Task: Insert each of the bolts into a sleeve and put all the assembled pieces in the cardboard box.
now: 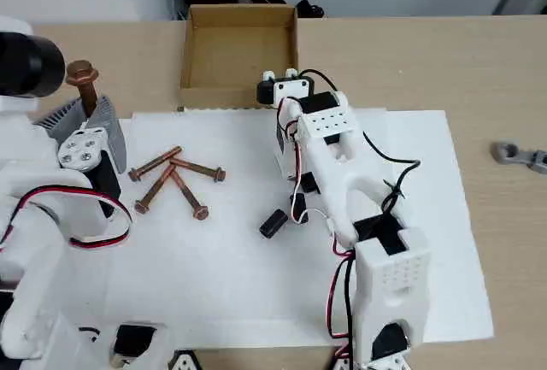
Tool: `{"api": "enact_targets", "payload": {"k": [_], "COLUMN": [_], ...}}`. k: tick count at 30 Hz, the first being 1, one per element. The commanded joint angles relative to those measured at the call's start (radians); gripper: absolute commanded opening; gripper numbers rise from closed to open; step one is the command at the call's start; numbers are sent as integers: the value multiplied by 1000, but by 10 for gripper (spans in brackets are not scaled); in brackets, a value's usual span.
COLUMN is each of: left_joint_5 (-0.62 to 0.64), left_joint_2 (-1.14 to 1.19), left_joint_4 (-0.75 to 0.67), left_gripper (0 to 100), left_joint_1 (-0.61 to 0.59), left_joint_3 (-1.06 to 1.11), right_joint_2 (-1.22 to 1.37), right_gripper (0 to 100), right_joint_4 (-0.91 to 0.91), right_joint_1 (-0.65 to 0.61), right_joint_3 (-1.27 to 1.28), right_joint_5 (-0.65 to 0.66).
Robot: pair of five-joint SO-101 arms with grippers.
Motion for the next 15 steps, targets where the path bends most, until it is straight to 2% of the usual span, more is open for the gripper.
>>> {"api": "enact_targets", "payload": {"k": [1, 15], "left_joint_5": [0, 0], "left_joint_2": [-8, -8], "left_joint_4": [5, 5], "left_gripper": [7, 7], "left_joint_1": [-3, -2], "left_joint_3": [1, 1], "right_joint_2": [-76, -176], "right_gripper": [116, 117], "right_joint_4": [22, 54], "right_joint_1": [-7, -13], "right_joint_3": [-8, -9], "right_joint_5": [-5, -8]}}
